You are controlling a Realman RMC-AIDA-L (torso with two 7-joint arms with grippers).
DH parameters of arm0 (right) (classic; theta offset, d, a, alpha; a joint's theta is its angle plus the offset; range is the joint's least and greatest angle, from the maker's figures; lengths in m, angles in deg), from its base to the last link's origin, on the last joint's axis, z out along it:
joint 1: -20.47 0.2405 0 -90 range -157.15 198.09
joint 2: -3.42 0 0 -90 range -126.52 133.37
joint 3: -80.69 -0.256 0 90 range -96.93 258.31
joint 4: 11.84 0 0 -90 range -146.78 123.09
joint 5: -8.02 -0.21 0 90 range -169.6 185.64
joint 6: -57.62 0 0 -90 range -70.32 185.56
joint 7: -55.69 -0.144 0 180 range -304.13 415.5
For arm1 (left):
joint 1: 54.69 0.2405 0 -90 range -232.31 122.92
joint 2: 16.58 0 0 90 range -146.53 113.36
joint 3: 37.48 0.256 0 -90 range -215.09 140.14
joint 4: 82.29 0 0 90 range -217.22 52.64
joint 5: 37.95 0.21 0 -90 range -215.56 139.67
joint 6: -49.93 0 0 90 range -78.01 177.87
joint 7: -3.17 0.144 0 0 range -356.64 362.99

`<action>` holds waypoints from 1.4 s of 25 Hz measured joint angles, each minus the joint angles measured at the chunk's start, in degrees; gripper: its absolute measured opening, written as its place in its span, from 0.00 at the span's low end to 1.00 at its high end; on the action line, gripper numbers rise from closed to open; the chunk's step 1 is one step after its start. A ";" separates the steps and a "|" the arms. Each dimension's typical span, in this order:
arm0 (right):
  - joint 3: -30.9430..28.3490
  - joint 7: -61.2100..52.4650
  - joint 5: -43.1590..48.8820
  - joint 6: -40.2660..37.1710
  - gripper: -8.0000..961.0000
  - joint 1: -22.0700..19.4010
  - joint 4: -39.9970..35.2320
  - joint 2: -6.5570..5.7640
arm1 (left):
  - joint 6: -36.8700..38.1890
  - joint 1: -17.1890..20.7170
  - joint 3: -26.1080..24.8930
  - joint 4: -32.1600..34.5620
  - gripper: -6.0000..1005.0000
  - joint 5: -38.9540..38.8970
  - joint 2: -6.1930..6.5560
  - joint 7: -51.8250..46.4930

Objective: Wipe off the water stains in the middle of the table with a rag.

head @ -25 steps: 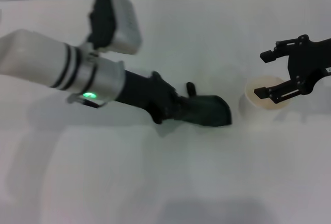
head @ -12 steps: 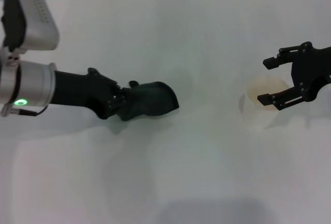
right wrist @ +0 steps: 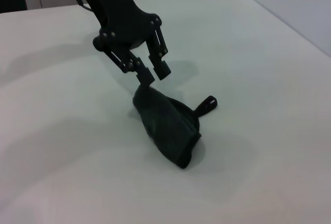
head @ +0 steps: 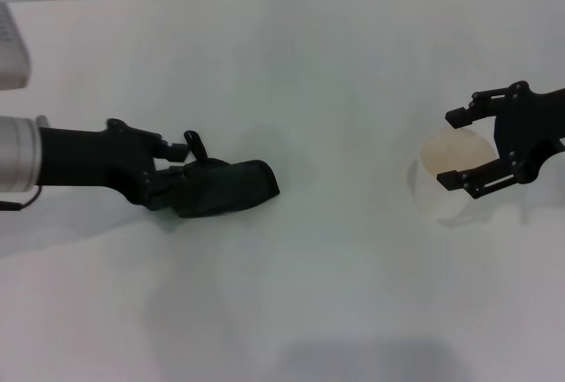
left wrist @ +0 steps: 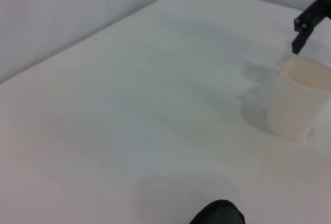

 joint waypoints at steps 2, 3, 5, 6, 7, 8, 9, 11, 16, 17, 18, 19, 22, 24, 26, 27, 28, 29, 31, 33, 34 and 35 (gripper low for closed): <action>0.00 -0.02 -0.32 0.00 0.90 -0.01 0.07 0.01 | 0.94 0.26 -2.08 0.02 0.26 -0.07 -0.14 1.00; 0.00 -0.02 -0.56 0.00 0.90 -0.01 0.10 0.01 | 1.48 0.41 -3.05 0.02 0.30 -0.31 -0.20 1.82; 0.01 -0.01 -1.12 0.00 0.90 -0.01 0.17 0.01 | 2.65 0.88 -3.85 0.04 0.39 -1.48 -0.27 3.38; -0.02 0.01 -1.39 -0.03 0.90 -0.02 0.18 0.00 | 3.10 1.02 -3.97 0.07 0.43 -1.92 -0.27 3.82; -0.10 0.02 -1.71 -0.19 0.90 -0.03 0.19 -0.02 | 4.28 1.39 -4.36 0.24 0.46 -2.98 -0.23 4.98; -0.21 0.03 -1.91 -0.38 0.90 -0.05 0.21 -0.08 | 5.26 1.69 -4.80 0.43 0.50 -3.86 -0.13 5.94; -0.34 0.03 -2.17 -0.71 0.90 -0.07 0.23 -0.14 | 6.63 1.97 -5.52 0.59 0.53 -4.70 0.01 7.12; -0.49 0.05 -2.37 -1.27 0.90 -0.07 0.24 -0.20 | 9.72 2.43 -7.16 0.83 0.60 -5.71 0.34 9.42; -2.52 0.07 -2.79 -2.69 0.90 -0.03 0.35 -0.36 | 18.28 3.12 -13.48 1.38 0.71 -6.19 1.25 13.20; -3.09 0.08 -2.96 -3.00 0.90 -0.01 0.42 -0.44 | 19.72 3.36 -14.82 1.40 0.73 -6.24 1.48 13.87; -3.44 0.10 -3.07 -3.27 0.90 0.00 0.47 -0.47 | 20.68 3.60 -15.74 1.43 0.75 -6.35 1.70 14.38; -3.65 0.12 -3.08 -3.57 0.90 0.01 0.48 -0.49 | 21.61 4.02 -16.74 1.45 0.77 -6.48 2.00 14.97; -4.02 0.12 -3.11 -4.54 0.90 0.13 0.51 -0.51 | 23.73 5.31 -18.37 1.50 0.83 -7.33 2.71 16.48; -4.10 0.08 -3.12 -4.91 0.90 0.19 0.51 -0.52 | 24.59 6.33 -18.97 1.54 0.85 -8.29 3.19 17.55; -4.22 -0.03 -3.12 -5.20 0.90 0.21 0.49 -0.58 | 25.28 7.48 -19.24 1.54 0.85 -9.43 3.69 18.56; -4.43 -0.08 -3.12 -5.51 0.90 0.26 0.47 -0.59 | 25.66 8.01 -19.25 1.54 0.85 -9.94 3.89 18.97; -4.81 -0.13 -3.12 -6.04 0.90 0.35 0.43 -0.62 | 26.11 8.55 -19.26 1.54 0.85 -10.49 4.10 19.39; -5.14 -0.17 -3.12 -6.41 0.90 0.41 0.39 -0.63 | 26.46 8.90 -19.27 1.54 0.85 -10.83 4.22 19.65; -6.27 -0.29 -3.12 -7.24 0.90 0.37 0.04 -0.65 | 26.96 9.36 -19.22 1.52 0.84 -11.08 4.50 19.85; -7.24 -0.41 -2.95 -7.56 0.90 0.10 -0.48 -0.60 | 27.25 9.53 -19.08 1.41 0.84 -11.12 4.65 19.86; -7.57 -0.53 -2.82 -7.71 0.90 0.04 -0.66 -0.57 | 27.41 9.59 -19.03 1.36 0.84 -11.12 4.66 19.87; -7.77 -0.90 -2.65 -8.03 0.90 0.01 -0.81 -0.56 | 27.57 9.66 -19.01 1.33 0.84 -11.12 4.66 19.90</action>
